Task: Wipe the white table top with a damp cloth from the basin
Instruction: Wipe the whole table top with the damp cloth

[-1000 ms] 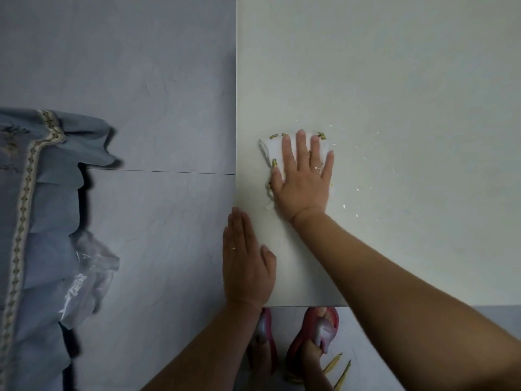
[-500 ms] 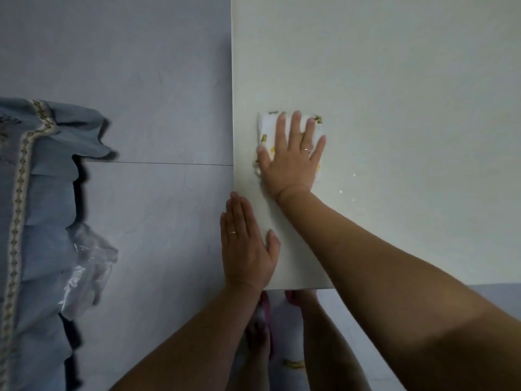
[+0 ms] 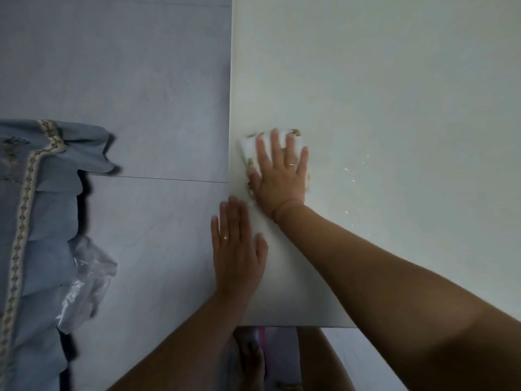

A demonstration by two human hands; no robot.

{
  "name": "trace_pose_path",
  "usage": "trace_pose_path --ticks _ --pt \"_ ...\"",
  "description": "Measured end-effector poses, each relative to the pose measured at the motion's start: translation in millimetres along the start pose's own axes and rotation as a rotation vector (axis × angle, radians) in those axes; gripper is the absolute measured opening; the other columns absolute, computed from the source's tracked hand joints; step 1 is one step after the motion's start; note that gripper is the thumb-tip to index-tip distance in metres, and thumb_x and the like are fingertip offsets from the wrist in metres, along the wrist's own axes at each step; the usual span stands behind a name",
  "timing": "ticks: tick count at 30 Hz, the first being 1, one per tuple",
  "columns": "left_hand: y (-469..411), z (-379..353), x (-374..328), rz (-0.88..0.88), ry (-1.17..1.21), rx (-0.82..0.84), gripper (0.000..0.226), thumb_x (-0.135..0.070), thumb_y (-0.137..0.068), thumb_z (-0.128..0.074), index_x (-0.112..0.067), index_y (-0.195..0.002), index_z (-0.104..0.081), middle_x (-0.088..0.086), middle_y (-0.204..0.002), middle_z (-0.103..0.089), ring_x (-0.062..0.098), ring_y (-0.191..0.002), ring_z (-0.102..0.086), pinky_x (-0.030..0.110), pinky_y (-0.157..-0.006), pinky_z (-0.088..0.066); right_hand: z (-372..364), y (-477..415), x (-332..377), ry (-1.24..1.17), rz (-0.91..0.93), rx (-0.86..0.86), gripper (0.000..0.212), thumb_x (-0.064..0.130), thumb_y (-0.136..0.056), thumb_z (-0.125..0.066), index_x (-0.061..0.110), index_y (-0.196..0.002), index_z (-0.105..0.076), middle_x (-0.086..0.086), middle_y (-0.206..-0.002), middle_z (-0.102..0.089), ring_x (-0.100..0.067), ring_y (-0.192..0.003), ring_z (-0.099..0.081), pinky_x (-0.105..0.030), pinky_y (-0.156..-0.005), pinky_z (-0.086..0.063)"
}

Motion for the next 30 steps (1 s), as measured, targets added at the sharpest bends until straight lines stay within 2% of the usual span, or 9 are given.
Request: trace_pose_path --ticks 3,8,10,12,15,18,22,24,30 --pt "-44.2 7.0 -13.8 -0.030 0.030 -0.055 0.064 -0.024 -0.091 -0.044 0.004 -0.146 -0.029 0.022 -0.154 -0.026 0.034 -0.145 -0.019 0.046 -0.119 -0.014 6.5 -17.8 -4.5 0.105 0.265 0.014 0.057 0.046 -0.099 -0.017 0.029 -0.151 -0.002 -0.002 -0.161 0.002 -0.029 -0.147 0.005 -0.052 -0.115 0.008" --pt "-63.6 -2.3 -30.6 -0.080 0.033 -0.010 0.068 -0.033 -0.092 -0.041 0.000 -0.149 -0.023 0.017 -0.158 -0.018 0.030 -0.147 -0.014 0.045 -0.120 -0.014 34.0 -57.8 -73.5 -0.032 -0.234 -0.106 0.059 0.046 -0.099 -0.016 0.028 -0.151 0.003 0.000 -0.161 0.007 -0.025 -0.147 0.009 -0.049 -0.115 0.011" --pt "-80.8 -7.5 -28.0 -0.050 0.023 0.014 0.070 -0.037 -0.092 -0.039 -0.001 -0.150 -0.021 0.016 -0.158 -0.018 0.029 -0.147 -0.013 0.045 -0.119 -0.016 33.8 -78.2 -68.9 -0.094 -0.333 -0.117 0.060 0.047 -0.099 -0.017 0.026 -0.151 0.003 -0.002 -0.161 0.007 -0.028 -0.147 0.009 -0.051 -0.115 0.010" --pt "-100.5 -8.7 -23.3 -0.021 0.020 -0.010 0.070 -0.038 -0.092 -0.040 0.000 -0.149 -0.024 0.017 -0.157 -0.021 0.029 -0.147 -0.016 0.044 -0.119 -0.017 28.6 -89.5 -37.3 -0.101 -0.258 -0.092 0.060 0.047 -0.099 -0.018 0.026 -0.152 0.001 -0.003 -0.161 0.006 -0.031 -0.146 0.008 -0.053 -0.114 0.011" --pt "-93.3 -10.5 -24.0 -0.029 0.031 -0.010 0.072 -0.040 -0.091 -0.044 0.001 -0.148 -0.027 0.020 -0.154 -0.028 0.030 -0.145 -0.021 0.042 -0.119 -0.015 23.7 -74.8 8.3 -0.028 0.097 -0.041 0.057 0.046 -0.099 -0.021 0.028 -0.152 -0.005 -0.002 -0.161 0.002 -0.030 -0.147 0.006 -0.052 -0.113 0.013" --pt "-81.0 -13.1 -26.3 -0.018 0.046 0.015 0.073 -0.038 -0.089 -0.041 0.000 -0.149 -0.024 0.017 -0.157 -0.023 0.028 -0.146 -0.018 0.040 -0.120 -0.014 24.3 -82.7 -10.7 0.069 0.326 -0.018 0.057 0.047 -0.099 -0.022 0.030 -0.151 -0.007 -0.001 -0.161 -0.002 -0.027 -0.147 0.002 -0.050 -0.115 0.008" --pt "-83.9 -14.3 -24.2 -0.012 0.065 0.026 0.076 -0.038 -0.087 -0.040 0.000 -0.150 -0.021 0.016 -0.158 -0.016 0.026 -0.148 -0.011 0.042 -0.120 -0.014 37.5 -119.9 -56.2 -0.006 -0.039 -0.065 0.059 0.047 -0.099 -0.020 0.028 -0.151 -0.002 -0.001 -0.161 0.003 -0.027 -0.147 0.005 -0.051 -0.115 0.008" --pt "-84.4 -15.0 -24.4 -0.016 0.085 0.032 0.074 -0.038 -0.089 -0.038 -0.001 -0.150 -0.019 0.015 -0.159 -0.015 0.025 -0.148 -0.009 0.042 -0.120 -0.014 35.7 -115.6 -35.6 -0.045 -0.105 -0.063 0.060 0.047 -0.099 -0.021 0.026 -0.152 0.000 -0.003 -0.161 0.005 -0.030 -0.147 0.008 -0.053 -0.115 0.010" --pt "-83.0 -15.9 -22.1 -0.028 0.095 0.033 0.075 -0.039 -0.089 -0.039 -0.002 -0.151 -0.019 0.015 -0.159 -0.015 0.025 -0.148 -0.011 0.043 -0.119 -0.017 29.8 -107.2 7.8 0.114 0.449 0.033 0.061 0.049 -0.098 -0.023 0.029 -0.152 -0.003 -0.001 -0.161 0.000 -0.028 -0.147 0.004 -0.051 -0.116 0.006"
Point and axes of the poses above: each hand's wrist, its own y-axis away from the middle knuckle, its own z-axis out of the back of the hand, x = y × z, the point moved 7 cm from there along -y, towards the middle knuckle
